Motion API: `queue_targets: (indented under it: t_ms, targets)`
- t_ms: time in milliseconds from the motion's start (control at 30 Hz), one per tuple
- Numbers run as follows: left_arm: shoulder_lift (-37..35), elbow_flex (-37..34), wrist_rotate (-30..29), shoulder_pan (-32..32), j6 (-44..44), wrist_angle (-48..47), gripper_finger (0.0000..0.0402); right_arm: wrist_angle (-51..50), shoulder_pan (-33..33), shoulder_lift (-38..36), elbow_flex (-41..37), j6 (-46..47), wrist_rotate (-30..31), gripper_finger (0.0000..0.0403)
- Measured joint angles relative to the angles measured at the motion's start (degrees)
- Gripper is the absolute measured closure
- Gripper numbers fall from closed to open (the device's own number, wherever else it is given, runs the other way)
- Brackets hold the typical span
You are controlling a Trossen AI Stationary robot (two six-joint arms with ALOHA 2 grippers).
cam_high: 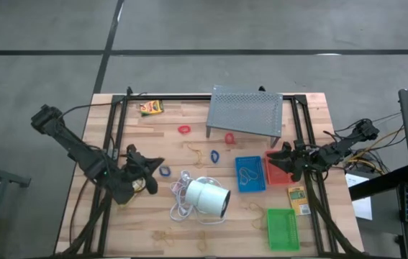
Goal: Pick & Place Office Desk Supplies
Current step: Put the yellow rubber band into the blue bin
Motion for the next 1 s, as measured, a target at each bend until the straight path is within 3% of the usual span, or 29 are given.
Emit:
queue_targets:
  t_ms: [200, 500, 1000]
  targets:
    - [0.03, -0.56, 3.08, 4.59, 13.65, 10.23, 0.04, 0.0, 0.0, 0.0, 0.0, 0.0, 0.0, 0.0218]
    - [0.04, -3.79, 21.26, 12.9, 37.25, 31.67, 0.04, 0.0, 0.02, 0.0, 0.0, 0.0, 0.0, 0.0218]
    - [1.02, -8.03, 50.52, 26.84, 49.83, 49.07, 0.04, 0.0, 0.02, 0.0, -0.02, 0.0, 0.0, 0.0218]
